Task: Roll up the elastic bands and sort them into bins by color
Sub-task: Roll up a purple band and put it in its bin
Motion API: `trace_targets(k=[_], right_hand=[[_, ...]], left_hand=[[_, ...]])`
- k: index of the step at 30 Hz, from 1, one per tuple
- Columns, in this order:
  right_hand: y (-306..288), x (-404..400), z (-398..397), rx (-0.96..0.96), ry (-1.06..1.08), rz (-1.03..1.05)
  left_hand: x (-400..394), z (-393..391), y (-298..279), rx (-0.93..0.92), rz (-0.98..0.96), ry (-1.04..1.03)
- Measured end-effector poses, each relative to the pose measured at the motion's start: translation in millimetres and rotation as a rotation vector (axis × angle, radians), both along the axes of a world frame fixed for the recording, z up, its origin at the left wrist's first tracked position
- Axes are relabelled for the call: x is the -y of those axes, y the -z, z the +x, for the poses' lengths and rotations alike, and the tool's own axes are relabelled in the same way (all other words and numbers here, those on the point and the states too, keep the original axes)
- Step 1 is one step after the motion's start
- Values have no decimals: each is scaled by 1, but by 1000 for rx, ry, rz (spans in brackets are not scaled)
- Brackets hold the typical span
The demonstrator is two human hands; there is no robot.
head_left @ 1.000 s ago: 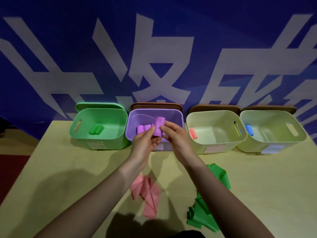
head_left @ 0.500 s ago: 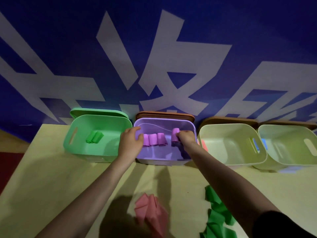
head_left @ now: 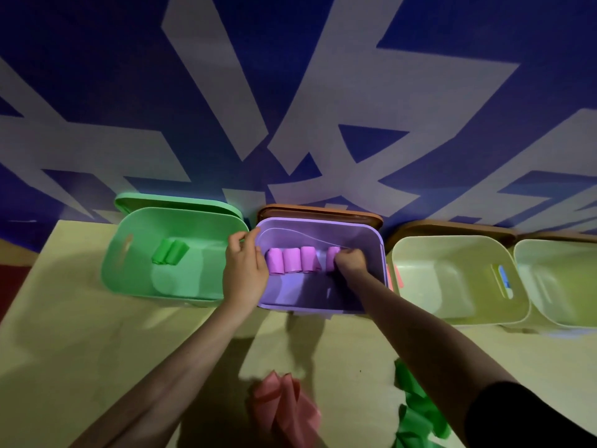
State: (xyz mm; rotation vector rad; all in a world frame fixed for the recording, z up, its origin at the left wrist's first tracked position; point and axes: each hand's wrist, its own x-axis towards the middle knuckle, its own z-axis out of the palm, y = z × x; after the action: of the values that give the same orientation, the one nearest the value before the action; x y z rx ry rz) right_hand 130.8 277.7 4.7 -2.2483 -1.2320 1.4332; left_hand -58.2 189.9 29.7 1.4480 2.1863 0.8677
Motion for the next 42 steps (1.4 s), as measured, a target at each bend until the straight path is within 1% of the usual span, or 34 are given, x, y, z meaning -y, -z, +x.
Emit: trace_targets(k=[8,14,23,30,35,36,37,39,41,42], right_hand=[[6,1,-8,-47,-37,-55],[15,-2,-8,-90,10,3],[22,-4,-3,-24,-83,5],[13,0,-3,24,-129,66],[0,-4,2,90,-177,11],[-5,-4,3,106,-210,17],[-6,-5,4,165,-317,35],[-9,-2,7,221,-426,58],[-18,-2,9,156,-413,75],[-20,1,11,67,-347,106]], left_hand=[[-3,-2,3,81,48,-19],[-3,-3,4,89,56,-23],[-3,-4,7,81,50,-25],[-3,-4,5,127,57,-19],[-1,-5,3,136,49,-1],[-2,-6,2,139,48,3],[-2,-6,2,141,42,7],[-2,-6,0,140,23,15],[-3,-7,-2,114,3,33],[-3,-7,-3,81,-3,50]])
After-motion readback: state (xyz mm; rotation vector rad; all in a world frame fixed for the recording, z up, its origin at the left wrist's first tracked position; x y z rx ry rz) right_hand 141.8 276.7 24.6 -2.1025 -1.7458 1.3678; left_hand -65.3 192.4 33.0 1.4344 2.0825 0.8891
